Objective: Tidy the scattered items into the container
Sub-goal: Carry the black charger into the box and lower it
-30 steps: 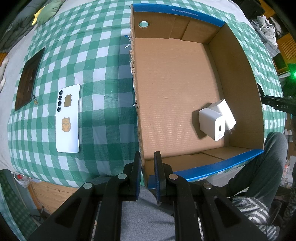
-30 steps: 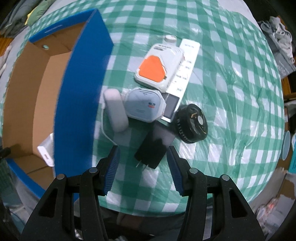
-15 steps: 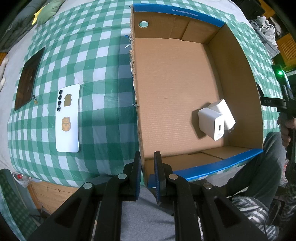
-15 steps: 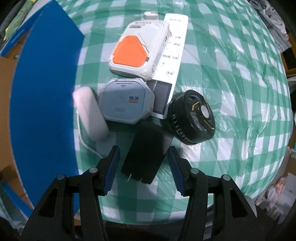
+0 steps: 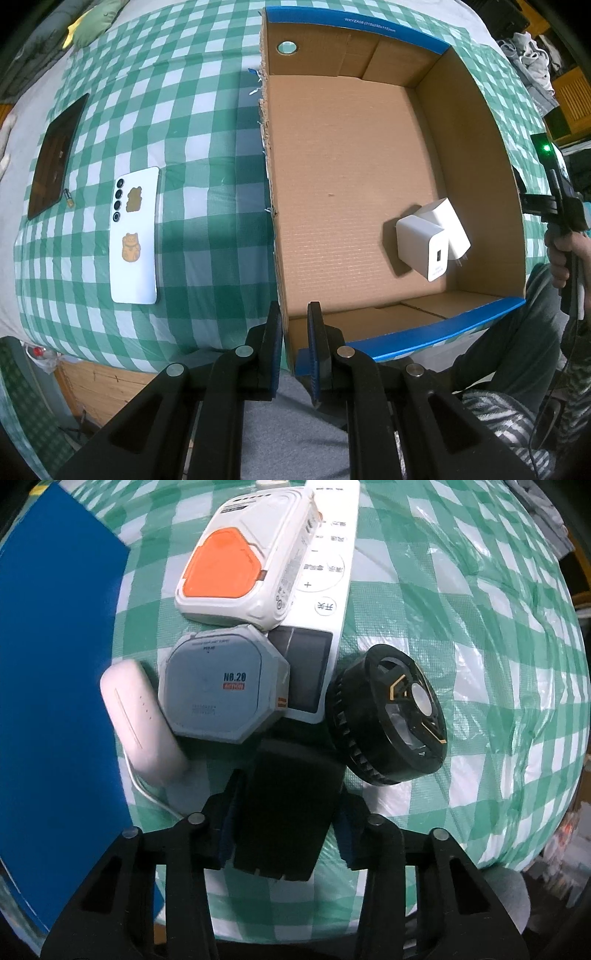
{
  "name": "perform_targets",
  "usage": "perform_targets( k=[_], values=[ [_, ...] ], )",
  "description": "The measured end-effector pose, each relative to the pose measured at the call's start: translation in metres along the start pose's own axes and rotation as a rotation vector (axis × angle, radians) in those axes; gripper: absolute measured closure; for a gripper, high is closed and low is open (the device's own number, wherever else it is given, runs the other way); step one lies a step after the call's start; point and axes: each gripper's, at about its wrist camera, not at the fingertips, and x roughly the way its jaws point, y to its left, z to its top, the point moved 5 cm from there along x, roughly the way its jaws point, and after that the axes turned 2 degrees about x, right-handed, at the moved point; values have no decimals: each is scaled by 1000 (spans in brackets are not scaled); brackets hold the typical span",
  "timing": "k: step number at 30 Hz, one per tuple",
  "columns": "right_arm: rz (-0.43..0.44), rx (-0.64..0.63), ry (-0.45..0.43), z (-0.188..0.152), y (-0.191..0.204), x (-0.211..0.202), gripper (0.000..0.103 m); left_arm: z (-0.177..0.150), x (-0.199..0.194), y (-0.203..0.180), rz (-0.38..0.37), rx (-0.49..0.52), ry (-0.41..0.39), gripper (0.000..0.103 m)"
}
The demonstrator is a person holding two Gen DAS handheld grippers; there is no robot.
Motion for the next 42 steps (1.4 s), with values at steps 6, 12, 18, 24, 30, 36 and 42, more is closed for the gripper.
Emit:
perform_targets(
  k=[6,12,18,24,30,36,42],
  values=[
    [9,-61,1,-18,1,-6,66,0,0,-1,3,1,0,92],
    [10,-97,-17,-34,-2,-25,66,-2,0,-2,3,2,1,92],
    [30,-140,-63,-43,4,-63,66,-2,1,-1,4,2,1,92],
    [74,-203,-130,-49,20,-108,66,-2,0,-1,3,-1,2,92],
    [114,-276,-173,-55,63,-149,66,-2,0,-2,3,-1,2,92],
    [143,-341,-191,-52,112,-165,66,-2,0,-1,2,-2,2,92],
    [147,-416,-183,-64,140,-162,66,-1,-1,1,1,-3,2,92]
  ],
)
